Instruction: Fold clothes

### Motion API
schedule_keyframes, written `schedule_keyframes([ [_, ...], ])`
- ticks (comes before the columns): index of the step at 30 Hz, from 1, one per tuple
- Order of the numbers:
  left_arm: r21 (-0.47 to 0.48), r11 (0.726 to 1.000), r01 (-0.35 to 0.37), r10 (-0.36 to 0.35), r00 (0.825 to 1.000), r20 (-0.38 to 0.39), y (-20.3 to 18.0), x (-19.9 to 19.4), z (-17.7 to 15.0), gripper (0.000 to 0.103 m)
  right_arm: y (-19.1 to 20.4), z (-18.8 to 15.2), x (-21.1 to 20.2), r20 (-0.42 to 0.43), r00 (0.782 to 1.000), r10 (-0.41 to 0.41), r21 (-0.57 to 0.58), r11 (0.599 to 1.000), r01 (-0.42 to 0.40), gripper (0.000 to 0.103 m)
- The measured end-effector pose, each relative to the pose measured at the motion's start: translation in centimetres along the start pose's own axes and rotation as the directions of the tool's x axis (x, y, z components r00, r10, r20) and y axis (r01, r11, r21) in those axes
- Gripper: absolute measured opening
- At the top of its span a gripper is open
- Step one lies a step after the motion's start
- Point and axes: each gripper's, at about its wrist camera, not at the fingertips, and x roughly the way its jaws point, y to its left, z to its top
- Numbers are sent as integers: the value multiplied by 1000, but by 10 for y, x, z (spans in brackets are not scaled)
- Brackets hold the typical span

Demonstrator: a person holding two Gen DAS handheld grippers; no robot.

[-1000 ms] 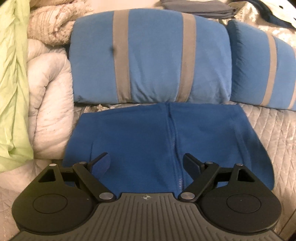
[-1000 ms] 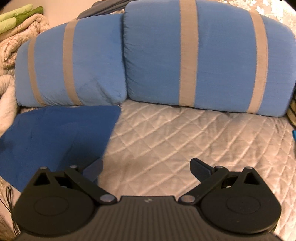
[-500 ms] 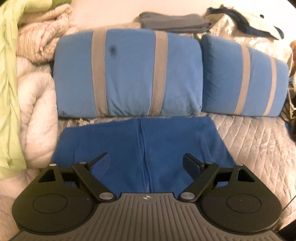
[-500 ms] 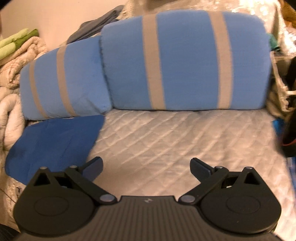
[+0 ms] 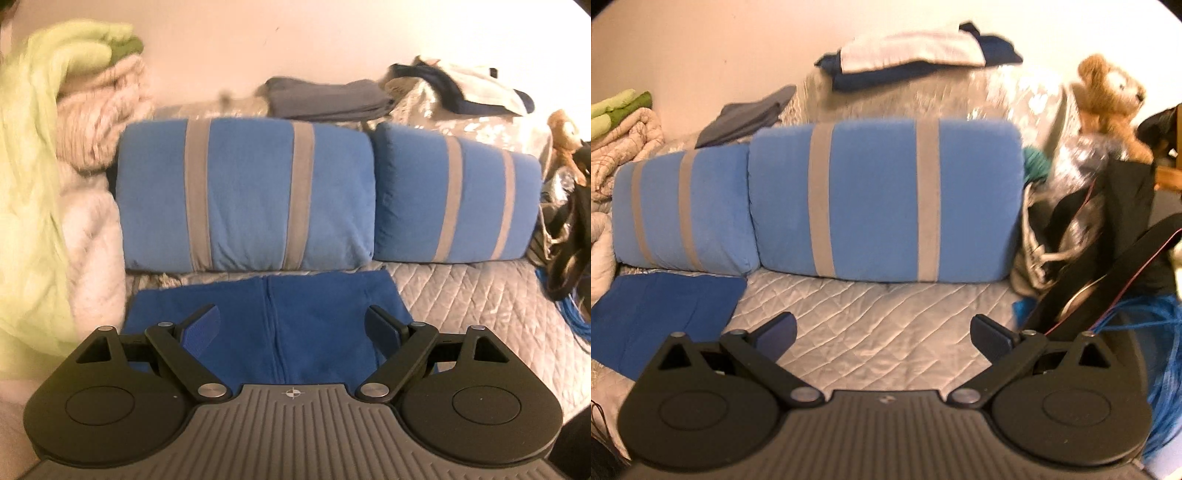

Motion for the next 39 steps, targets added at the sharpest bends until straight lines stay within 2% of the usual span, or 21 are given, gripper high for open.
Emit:
schedule_keyframes([
  [9, 2, 999, 34, -34, 998, 43, 9, -62, -9, 86, -24, 4, -117, 53, 999, 0, -105, 994, 6, 103],
  [17, -8, 996, 91, -90, 992, 93, 19, -119, -25, 86, -54, -12, -190, 74, 997, 14, -71, 997, -9, 103],
  [21, 1, 993, 116, -115, 986, 120, 17, -137, -50, 86, -57, -34, -211, 85, 996, 1, -59, 998, 4, 103],
  [27, 8, 992, 128, -128, 987, 93, 12, -134, -96, 86, -55, -78, -211, 80, 996, 30, -48, 999, -26, 103],
  [34, 10, 996, 89, -90, 992, 86, 10, -118, -130, 86, -51, -119, -180, 58, 997, 46, -52, 998, -43, 103],
  [39, -24, 996, 81, -79, 995, 60, 15, -99, -151, 86, -48, -143, -156, 52, 997, 64, -54, 997, -61, 103],
])
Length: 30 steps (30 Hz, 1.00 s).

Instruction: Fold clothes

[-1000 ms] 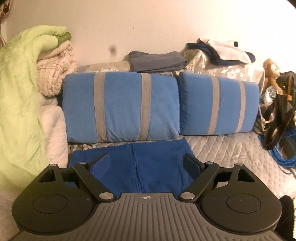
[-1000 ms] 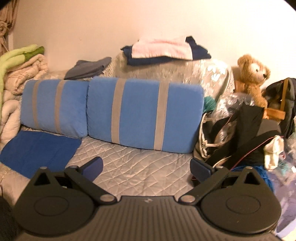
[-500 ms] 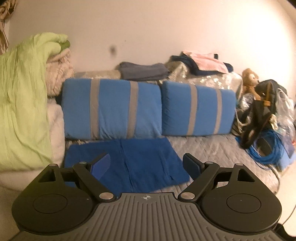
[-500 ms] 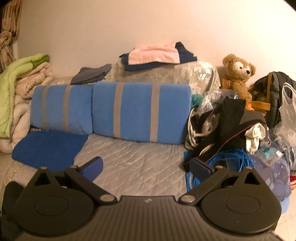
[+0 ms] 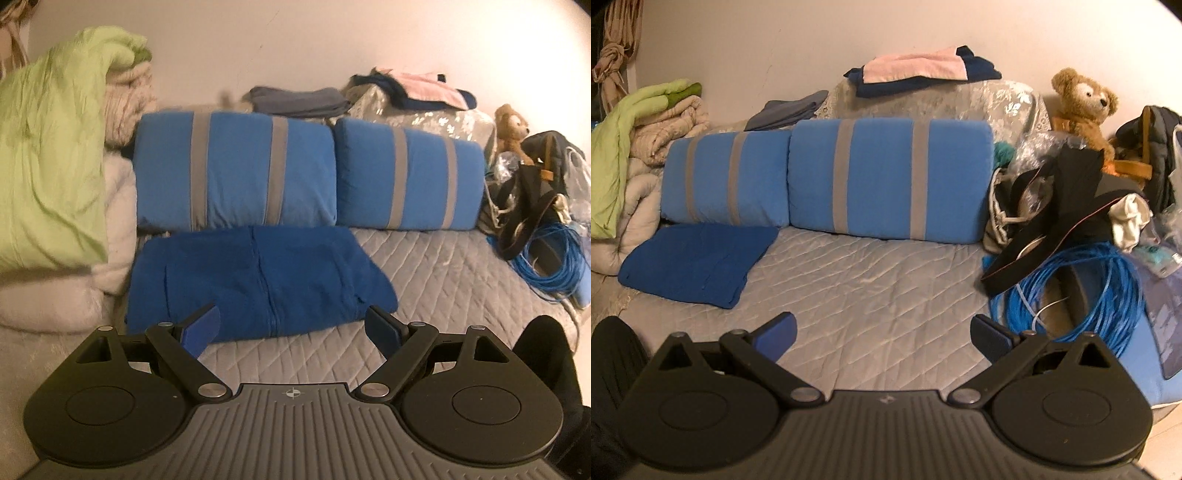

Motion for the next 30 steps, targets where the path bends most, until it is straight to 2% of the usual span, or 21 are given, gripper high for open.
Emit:
schedule_keyframes([
  [8, -64, 998, 7, -10, 999, -41, 13, 42, -32, 86, -6, -27, 42, 13, 1000, 10, 45, 999, -11, 103],
  [17, -63, 998, 16, -21, 997, -77, 14, 91, -63, 86, -5, -52, 93, -2, 1000, 6, 60, 998, -6, 103],
  [24, -25, 1000, -7, 5, 997, -83, 8, 120, -77, 86, 1, -67, 130, -24, 1000, -3, 63, 998, 4, 103],
  [30, -45, 999, -9, 5, 996, -92, 10, 146, -83, 86, 7, -74, 158, -45, 999, -6, 51, 999, 8, 103],
])
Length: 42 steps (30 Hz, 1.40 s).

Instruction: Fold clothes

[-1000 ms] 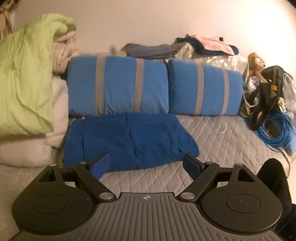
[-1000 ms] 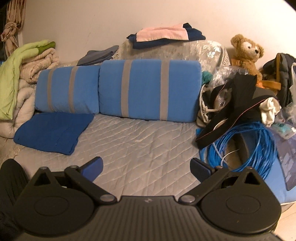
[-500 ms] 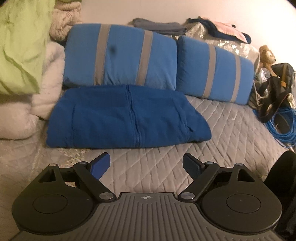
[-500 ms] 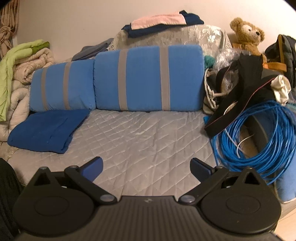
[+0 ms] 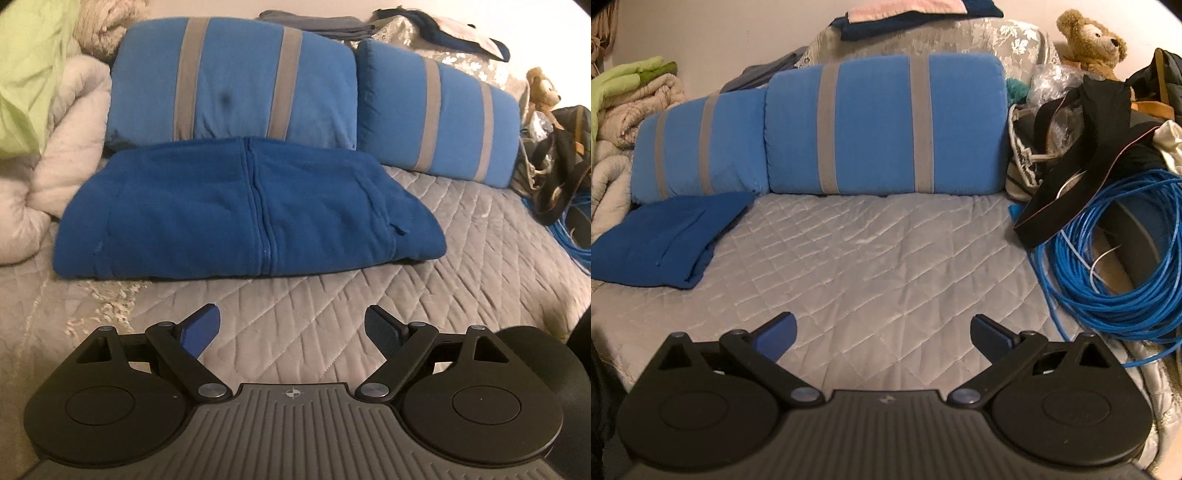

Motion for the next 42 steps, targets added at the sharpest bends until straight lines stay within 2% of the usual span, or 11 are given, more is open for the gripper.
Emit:
schedule_keyframes([
  [10, -11, 999, -37, 37, 999, -5, 7, 37, -5, 86, 6, -7, 43, -41, 999, -3, -13, 1000, 2, 103],
  [28, 38, 994, -101, 103, 994, -49, 5, 115, -11, 87, 26, -17, 120, -131, 991, -16, -87, 996, 5, 103],
  [31, 36, 994, -104, 105, 994, -35, 6, 121, -9, 91, 29, -19, 134, -151, 988, -21, -92, 996, 7, 103],
  [35, 18, 993, -115, 116, 993, -31, 9, 132, -5, 102, 32, -22, 153, -175, 984, -25, -93, 996, 8, 103],
  [38, 11, 992, -125, 125, 992, -29, 11, 138, -2, 103, 33, -22, 168, -196, 980, -31, -87, 996, 14, 103],
  [42, 22, 991, -133, 134, 991, -24, 10, 147, 3, 103, 36, -20, 178, -182, 982, -40, -113, 993, 20, 103],
])
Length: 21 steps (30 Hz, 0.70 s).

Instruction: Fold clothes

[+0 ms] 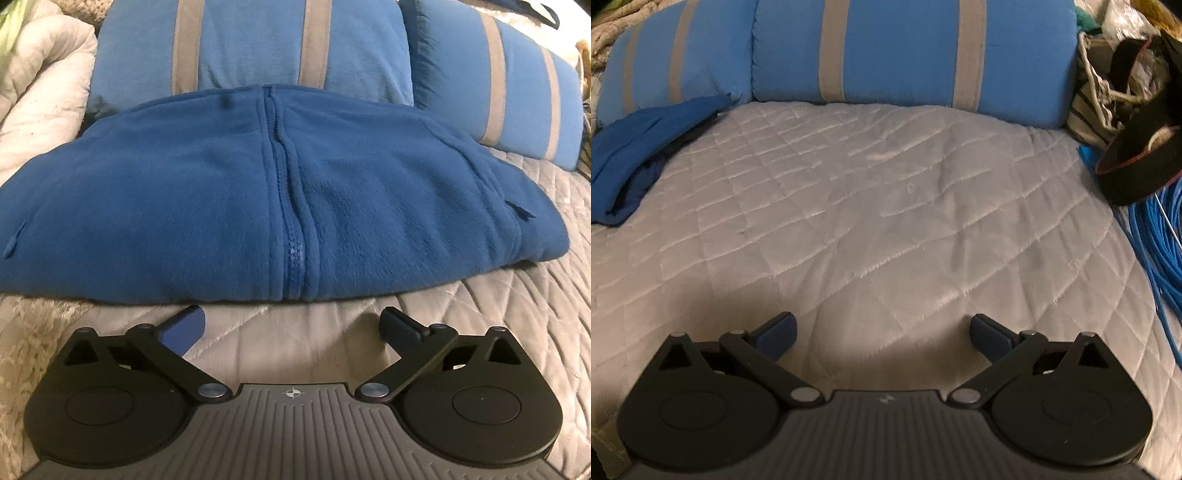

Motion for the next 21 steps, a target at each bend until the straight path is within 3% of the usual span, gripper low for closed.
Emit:
schedule_keyframes([
  [11, 4, 999, -37, 37, 999, 24, -5, 24, 13, 103, 6, 19, 22, 14, 999, -29, -46, 999, 29, 103],
  [15, 7, 998, -58, 58, 997, 54, -9, 31, 14, 103, 7, 24, 32, 61, 997, -45, -40, 998, 48, 103],
  [21, -22, 999, -36, 38, 996, 76, -4, 32, 12, 103, 9, 25, 44, 145, 988, -58, -2, 998, 59, 103],
])
